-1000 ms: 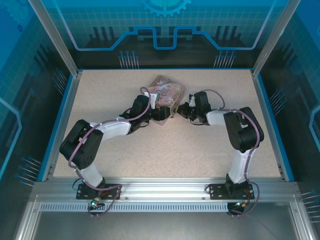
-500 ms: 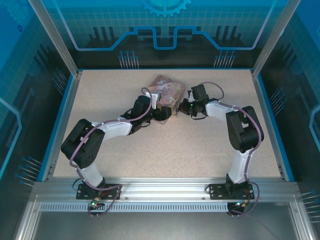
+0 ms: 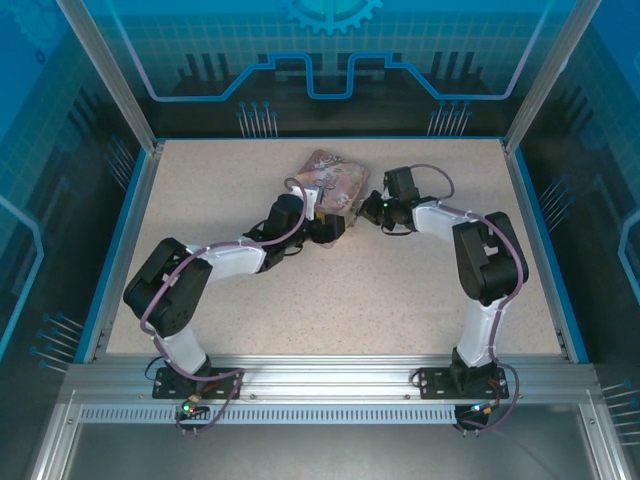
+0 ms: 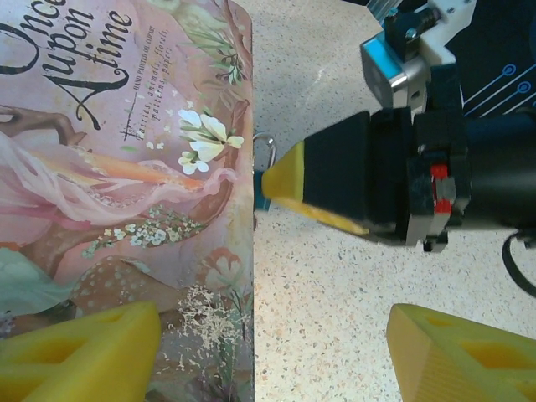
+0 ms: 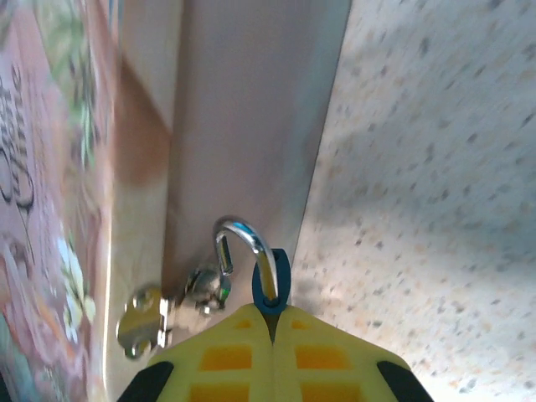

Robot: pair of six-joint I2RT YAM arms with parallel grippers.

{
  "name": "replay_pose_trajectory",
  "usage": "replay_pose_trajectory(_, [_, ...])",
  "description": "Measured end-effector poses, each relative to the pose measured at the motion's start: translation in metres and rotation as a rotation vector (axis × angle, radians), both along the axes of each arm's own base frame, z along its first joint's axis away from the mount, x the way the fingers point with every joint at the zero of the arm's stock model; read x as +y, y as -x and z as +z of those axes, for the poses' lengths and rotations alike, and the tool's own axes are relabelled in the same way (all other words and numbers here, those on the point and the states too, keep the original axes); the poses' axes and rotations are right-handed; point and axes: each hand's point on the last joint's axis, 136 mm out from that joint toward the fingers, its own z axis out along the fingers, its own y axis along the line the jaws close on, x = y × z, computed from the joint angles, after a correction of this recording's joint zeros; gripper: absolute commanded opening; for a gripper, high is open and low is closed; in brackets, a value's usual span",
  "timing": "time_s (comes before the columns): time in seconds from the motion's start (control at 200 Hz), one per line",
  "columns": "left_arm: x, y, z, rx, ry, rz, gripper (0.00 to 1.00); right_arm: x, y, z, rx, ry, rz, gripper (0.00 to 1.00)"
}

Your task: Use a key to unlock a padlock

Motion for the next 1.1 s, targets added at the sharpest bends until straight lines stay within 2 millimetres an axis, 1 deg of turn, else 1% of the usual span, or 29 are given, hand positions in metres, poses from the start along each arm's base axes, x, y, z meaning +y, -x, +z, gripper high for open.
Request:
replay_pose_trajectory(0.12, [0.0, 0.0, -0.001, -0.004, -0.001, 0.003, 0.74, -0.019, -0.013, 0.004, -0.026, 0.035, -0.066, 0.03])
replay_pose_trajectory(0.205, [0.0, 0.0, -0.001, -0.005, 0.0, 0.003, 0.76, -0.027, -0.016, 0.009, -0.043, 0.052, -0.088, 0.03])
replay_pose_trajectory(0.275, [0.0, 0.001, 0.0, -0.006, 0.001, 0.003, 0.77, -0.03, -0.016, 0.018, -0.068, 0.067, -0.09, 0.04])
replay_pose_trajectory(0.33, [0.0, 0.002, 0.001, -0.006, 0.002, 0.002, 0.79, -0.033, -0.012, 0.029, -0.101, 0.086, -0.075, 0.04])
replay_pose_trajectory(0.41, [0.003, 0.006, 0.004, 0.008, 0.006, 0.001, 0.81, -0.037, 0.0, 0.051, -0.159, 0.109, -0.037, 0.05])
replay_pose_trajectory(0.495, [0.009, 0.012, 0.008, 0.044, 0.022, -0.004, 0.85, -0.039, 0.02, 0.08, -0.224, 0.137, 0.039, 0.05])
replay_pose_trajectory(0.545, [0.014, 0.015, 0.012, 0.07, 0.034, -0.004, 0.93, -0.037, 0.031, 0.098, -0.261, 0.143, 0.098, 0.06])
replay_pose_trajectory(0.61, [0.023, 0.016, 0.022, 0.088, 0.059, 0.008, 0.97, -0.03, 0.047, 0.116, -0.298, 0.137, 0.185, 0.06])
replay_pose_trajectory(0.65, [0.031, 0.016, 0.033, 0.083, 0.075, 0.017, 0.99, -0.025, 0.061, 0.126, -0.315, 0.119, 0.245, 0.06])
replay_pose_trajectory(0.7, [0.042, 0.014, 0.05, 0.062, 0.098, 0.034, 0.99, -0.019, 0.078, 0.131, -0.32, 0.09, 0.312, 0.06])
replay_pose_trajectory(0.76, [0.056, 0.012, 0.075, 0.022, 0.131, 0.06, 0.99, -0.012, 0.102, 0.129, -0.294, 0.051, 0.383, 0.06])
replay_pose_trajectory(0.805, [0.067, 0.012, 0.093, -0.015, 0.151, 0.079, 0.99, -0.007, 0.119, 0.122, -0.258, 0.024, 0.424, 0.06])
replay_pose_trajectory(0.86, [0.08, 0.012, 0.113, -0.058, 0.171, 0.1, 0.99, -0.001, 0.141, 0.107, -0.197, -0.013, 0.47, 0.07])
replay_pose_trajectory(0.93, [0.092, 0.015, 0.13, -0.097, 0.186, 0.122, 0.99, 0.007, 0.169, 0.082, -0.105, -0.062, 0.509, 0.07])
replay_pose_trajectory(0.965, [0.097, 0.017, 0.135, -0.108, 0.19, 0.13, 0.99, 0.008, 0.181, 0.069, -0.056, -0.083, 0.518, 0.07])
replay_pose_trajectory(1.02, [0.101, 0.02, 0.137, -0.114, 0.191, 0.138, 0.99, 0.007, 0.2, 0.046, 0.031, -0.106, 0.521, 0.07])
replay_pose_trajectory(1.101, [0.105, 0.023, 0.133, -0.105, 0.187, 0.145, 0.99, 0.005, 0.216, 0.019, 0.15, -0.127, 0.516, 0.06])
